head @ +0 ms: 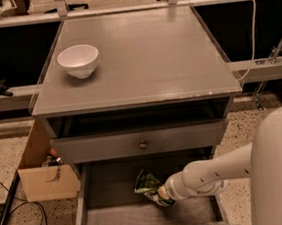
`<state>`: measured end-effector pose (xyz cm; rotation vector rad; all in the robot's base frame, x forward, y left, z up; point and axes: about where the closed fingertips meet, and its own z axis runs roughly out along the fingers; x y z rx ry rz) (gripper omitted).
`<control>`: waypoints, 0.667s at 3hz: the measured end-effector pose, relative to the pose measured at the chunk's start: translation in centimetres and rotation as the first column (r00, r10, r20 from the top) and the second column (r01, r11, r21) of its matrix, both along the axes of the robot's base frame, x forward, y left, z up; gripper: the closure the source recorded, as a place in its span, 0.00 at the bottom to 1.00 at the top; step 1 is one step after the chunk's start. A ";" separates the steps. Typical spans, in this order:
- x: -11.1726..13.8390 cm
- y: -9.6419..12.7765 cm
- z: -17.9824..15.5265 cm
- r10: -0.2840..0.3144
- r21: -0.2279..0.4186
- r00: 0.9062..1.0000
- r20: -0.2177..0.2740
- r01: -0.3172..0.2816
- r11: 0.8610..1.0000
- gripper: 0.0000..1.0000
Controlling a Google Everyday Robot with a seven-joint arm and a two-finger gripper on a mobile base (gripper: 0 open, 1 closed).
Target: Place green jalapeno chip bag into middle drawer
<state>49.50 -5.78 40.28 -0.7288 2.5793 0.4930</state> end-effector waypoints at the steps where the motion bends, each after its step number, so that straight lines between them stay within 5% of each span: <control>1: 0.0 0.0 0.0 0.000 0.000 1.000 0.000 0.000 1.000 0.73; 2: 0.0 0.0 0.0 0.000 0.000 1.000 0.000 0.000 1.000 0.50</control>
Offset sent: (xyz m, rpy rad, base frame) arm 0.0000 0.0000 0.0000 0.0000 0.0000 0.0000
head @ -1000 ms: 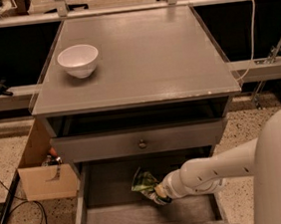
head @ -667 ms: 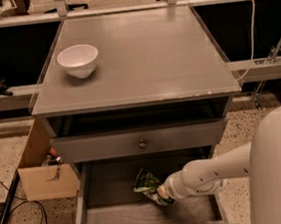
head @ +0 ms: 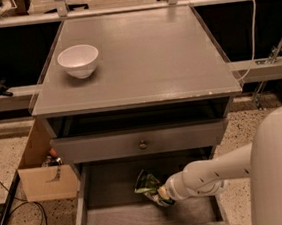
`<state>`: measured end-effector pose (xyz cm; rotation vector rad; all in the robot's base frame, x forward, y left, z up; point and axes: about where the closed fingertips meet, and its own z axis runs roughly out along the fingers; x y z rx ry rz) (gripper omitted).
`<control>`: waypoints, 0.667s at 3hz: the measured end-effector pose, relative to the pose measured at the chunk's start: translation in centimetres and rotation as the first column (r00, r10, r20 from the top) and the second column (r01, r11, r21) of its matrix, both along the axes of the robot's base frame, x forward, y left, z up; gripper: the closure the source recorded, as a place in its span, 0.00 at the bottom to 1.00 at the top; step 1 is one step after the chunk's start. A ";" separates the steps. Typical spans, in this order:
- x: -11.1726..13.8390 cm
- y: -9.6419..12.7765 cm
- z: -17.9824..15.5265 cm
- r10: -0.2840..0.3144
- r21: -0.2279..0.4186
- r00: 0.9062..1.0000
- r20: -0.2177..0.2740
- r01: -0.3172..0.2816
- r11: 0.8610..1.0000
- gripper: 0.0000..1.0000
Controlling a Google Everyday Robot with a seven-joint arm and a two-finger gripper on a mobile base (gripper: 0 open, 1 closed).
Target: Place green jalapeno chip bag into middle drawer
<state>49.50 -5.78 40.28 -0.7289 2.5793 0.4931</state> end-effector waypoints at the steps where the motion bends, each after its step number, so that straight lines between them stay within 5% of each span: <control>1: 0.0 0.0 0.0 0.000 0.000 1.000 0.000 0.000 1.000 0.27; 2: 0.0 0.0 0.0 0.000 0.000 1.000 0.000 0.000 1.000 0.00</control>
Offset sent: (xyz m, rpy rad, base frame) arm 0.0000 0.0000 0.0000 0.0000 0.0000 0.0000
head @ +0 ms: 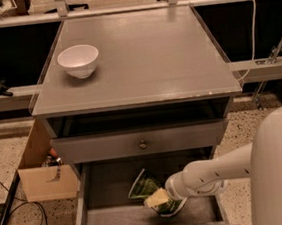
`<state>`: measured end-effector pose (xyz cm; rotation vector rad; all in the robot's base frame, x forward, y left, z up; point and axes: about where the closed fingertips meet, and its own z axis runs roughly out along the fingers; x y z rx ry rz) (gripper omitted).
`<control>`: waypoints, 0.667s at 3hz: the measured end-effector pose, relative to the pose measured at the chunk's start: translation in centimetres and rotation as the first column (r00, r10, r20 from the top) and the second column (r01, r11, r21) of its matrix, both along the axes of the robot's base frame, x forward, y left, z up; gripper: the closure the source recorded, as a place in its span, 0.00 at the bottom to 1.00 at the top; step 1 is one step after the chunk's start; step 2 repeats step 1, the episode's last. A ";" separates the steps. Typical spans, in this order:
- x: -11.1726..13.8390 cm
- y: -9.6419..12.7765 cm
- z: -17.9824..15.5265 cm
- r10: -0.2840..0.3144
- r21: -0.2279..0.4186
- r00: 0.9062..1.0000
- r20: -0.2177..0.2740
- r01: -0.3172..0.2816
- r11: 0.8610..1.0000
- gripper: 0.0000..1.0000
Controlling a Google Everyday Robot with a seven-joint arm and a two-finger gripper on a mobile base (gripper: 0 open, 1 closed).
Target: Place green jalapeno chip bag into middle drawer
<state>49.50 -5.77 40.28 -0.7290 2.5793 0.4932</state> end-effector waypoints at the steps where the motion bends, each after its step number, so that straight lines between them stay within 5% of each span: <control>1: 0.0 0.0 0.0 0.000 0.000 1.000 0.000 0.000 1.000 0.00; 2: 0.0 0.0 0.0 0.000 0.000 1.000 0.000 0.000 1.000 0.00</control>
Offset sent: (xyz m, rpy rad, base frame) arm 0.0000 0.0000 0.0000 0.0000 0.0000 0.0000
